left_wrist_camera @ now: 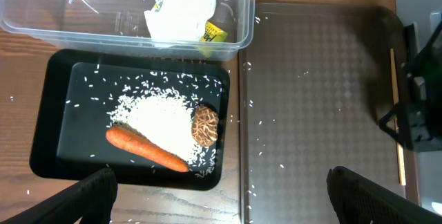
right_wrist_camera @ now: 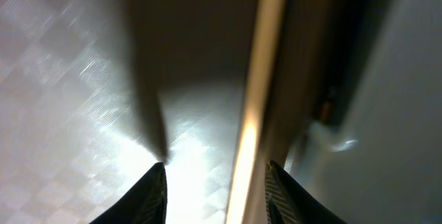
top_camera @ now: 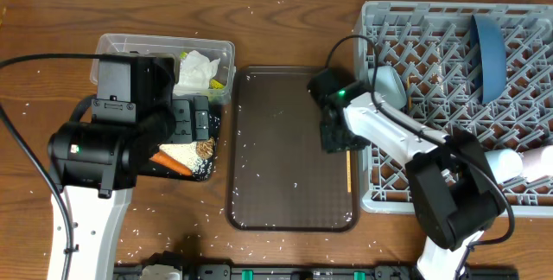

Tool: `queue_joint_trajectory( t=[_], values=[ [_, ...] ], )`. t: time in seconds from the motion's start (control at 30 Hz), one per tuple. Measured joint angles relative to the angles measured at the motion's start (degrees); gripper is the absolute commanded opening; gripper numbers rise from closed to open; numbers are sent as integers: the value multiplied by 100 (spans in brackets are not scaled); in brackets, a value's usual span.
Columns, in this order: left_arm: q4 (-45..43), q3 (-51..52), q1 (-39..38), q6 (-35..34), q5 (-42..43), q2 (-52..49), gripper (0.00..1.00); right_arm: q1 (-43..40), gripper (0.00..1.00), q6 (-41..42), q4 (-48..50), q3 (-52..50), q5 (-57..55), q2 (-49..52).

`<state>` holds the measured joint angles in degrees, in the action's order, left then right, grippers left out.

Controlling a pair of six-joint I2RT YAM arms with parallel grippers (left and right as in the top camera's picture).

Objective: Sort waste into correct bins and load items into the dishwasher rack
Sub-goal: 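Grasp the second wooden chopstick with right gripper, then carry second chopstick with right gripper into rack and release it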

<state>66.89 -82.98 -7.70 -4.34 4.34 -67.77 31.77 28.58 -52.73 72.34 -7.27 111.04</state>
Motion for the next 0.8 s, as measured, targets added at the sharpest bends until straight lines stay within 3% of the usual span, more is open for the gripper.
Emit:
queue_joint_trajectory(
  t=[0.33, 0.5, 0.7, 0.8],
  values=[
    [0, 0, 0, 0, 0, -2, 98, 122, 49, -199, -48, -116, -28, 13],
    [0, 0, 0, 0, 0, 0, 98, 35, 35, -192, 61, -120, 68, 13],
    [0, 0, 0, 0, 0, 0, 98, 11, 31, -356, 586, -164, 518, 13],
    [0, 0, 0, 0, 0, 0, 98, 63, 19, -343, 619, -175, 597, 13]
  ],
)
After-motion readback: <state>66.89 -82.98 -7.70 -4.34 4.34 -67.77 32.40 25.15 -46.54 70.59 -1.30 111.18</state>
